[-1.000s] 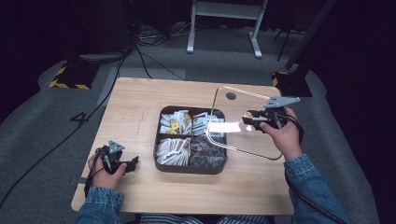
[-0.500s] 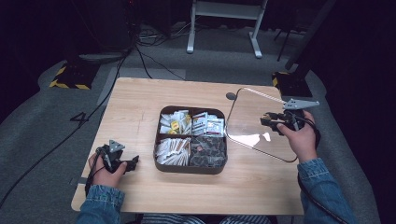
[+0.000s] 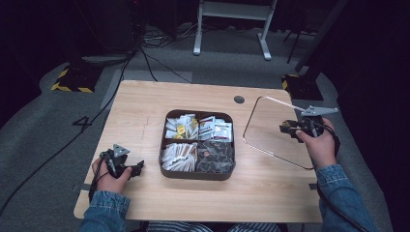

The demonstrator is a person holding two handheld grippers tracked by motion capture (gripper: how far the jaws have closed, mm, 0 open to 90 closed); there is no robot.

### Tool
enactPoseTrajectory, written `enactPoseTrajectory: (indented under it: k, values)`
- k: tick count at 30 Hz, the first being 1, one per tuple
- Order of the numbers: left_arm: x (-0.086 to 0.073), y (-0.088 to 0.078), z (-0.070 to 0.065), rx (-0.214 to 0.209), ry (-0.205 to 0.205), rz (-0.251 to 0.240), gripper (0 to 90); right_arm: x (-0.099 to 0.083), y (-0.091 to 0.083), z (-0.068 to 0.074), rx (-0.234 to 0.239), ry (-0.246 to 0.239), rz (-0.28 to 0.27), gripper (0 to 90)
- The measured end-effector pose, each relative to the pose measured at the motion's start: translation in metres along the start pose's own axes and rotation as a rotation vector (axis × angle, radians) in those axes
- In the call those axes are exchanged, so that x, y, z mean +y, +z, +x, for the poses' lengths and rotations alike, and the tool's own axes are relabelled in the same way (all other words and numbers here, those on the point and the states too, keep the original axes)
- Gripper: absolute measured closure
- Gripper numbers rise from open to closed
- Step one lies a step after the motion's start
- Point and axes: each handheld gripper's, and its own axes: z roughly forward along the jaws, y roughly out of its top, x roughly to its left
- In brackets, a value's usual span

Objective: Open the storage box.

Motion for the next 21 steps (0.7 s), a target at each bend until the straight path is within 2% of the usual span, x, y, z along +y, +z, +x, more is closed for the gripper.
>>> enactPoseTrajectory:
  k: [8,21]
  values:
    - [0.0,0.0,0.0,0.001,0.0,0.001,14.6,-0.019,0.017,-0.009,0.002,0.021,0.041,58.9]
    - [0.001,0.0,0.0,0.002,0.001,0.001,14.6,-0.043,0.056,-0.005,0.01,0.024,0.09,58.9]
